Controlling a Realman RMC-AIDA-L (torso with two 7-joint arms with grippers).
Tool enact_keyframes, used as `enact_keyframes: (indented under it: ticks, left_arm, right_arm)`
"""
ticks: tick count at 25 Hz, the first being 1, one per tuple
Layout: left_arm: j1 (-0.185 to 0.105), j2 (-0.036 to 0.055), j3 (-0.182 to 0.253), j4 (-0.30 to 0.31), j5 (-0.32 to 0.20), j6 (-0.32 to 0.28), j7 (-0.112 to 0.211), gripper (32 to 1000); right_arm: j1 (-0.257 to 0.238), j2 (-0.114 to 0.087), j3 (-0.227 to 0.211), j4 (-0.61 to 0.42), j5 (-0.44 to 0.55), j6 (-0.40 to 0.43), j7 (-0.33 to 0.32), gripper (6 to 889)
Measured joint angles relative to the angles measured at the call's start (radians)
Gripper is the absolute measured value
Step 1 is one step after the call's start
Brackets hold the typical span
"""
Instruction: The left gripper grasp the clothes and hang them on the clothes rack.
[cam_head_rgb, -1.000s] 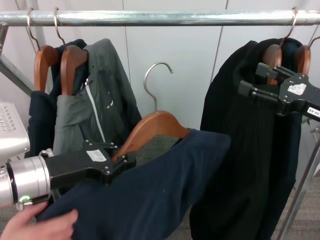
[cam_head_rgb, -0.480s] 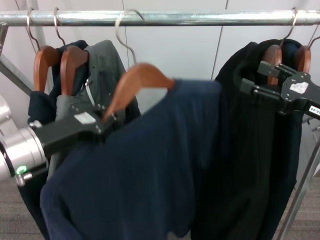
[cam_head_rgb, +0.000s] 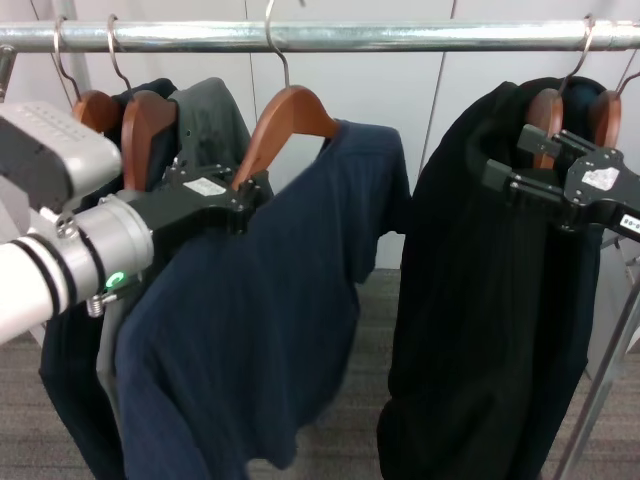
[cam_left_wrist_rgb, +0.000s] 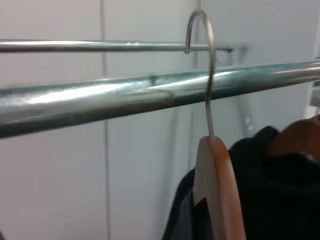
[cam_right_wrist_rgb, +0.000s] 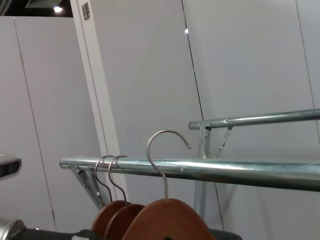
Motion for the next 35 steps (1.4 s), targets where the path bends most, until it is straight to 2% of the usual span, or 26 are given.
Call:
enact_keyframes:
  ticks: [1,4,7,9,12,16,22,25,27,29,31,33,35]
  left_arm:
    - [0.004,0.0012,0.052,0.038,0.000,-0.095,-0.037,186]
    - [-0.001,0.0027,0.085,0.050,0.001,-0.156,-0.054,193]
    - [-0.013,0.0027,0.102,0.047,0.003,-0.201,-0.058,200]
    - [-0.019,0.0032,0.112,0.042,0.006,-0.227,-0.071,204]
    - [-0.024,0.0047,0.119,0.035,0.008,-0.239,-0.091,211]
    - [-0.023,0.0049,0.118,0.035,0.001,-0.236,-0.099,220]
    - [-0.022,0.0047,0.119,0.039,0.001,-0.231,-0.097,234]
    - [-0.021,0.0056,0.120,0.040,0.001,-0.228,-0.100,355]
    - [-0.019,0.0061,0.116,0.041,0.001,-0.213,-0.102,436]
    - [-0.016,0.0072,0.100,0.042,0.001,-0.162,-0.104,509]
    - [-0.012,0.0094,0.058,0.042,0.001,-0.061,-0.104,575]
    - [-0.003,0.0103,-0.002,0.038,0.002,0.069,-0.101,641]
    - [0.015,0.0100,-0.058,0.037,0.002,0.186,-0.097,640]
  right_arm:
    - [0.000,0.000,0.000,0.000,0.000,0.000,0.000,818]
    - [-0.002,0.000,0.001,0.000,0.000,0.000,-0.001,818]
    - [-0.002,0.000,0.001,0.000,0.000,0.000,-0.001,818]
    - [-0.002,0.000,0.001,0.000,0.000,0.001,-0.001,818]
    - [-0.002,0.000,0.001,0.000,0.000,0.002,-0.001,818]
    - [-0.002,0.000,0.002,0.000,0.000,0.002,-0.001,818]
    - [-0.002,0.000,0.012,0.000,0.000,0.002,-0.005,818]
    - [-0.002,0.000,0.012,0.000,0.000,0.002,-0.007,818]
    - [-0.003,0.000,0.012,0.000,0.000,0.002,-0.007,818]
    - [-0.004,0.000,0.012,0.000,0.000,0.002,-0.007,818]
    - [-0.005,0.000,0.012,0.000,0.000,0.002,-0.007,818]
    - [-0.005,0.000,0.012,0.000,0.000,0.002,-0.007,818]
    - [-0.006,0.000,0.012,0.000,0.000,0.002,-0.007,818]
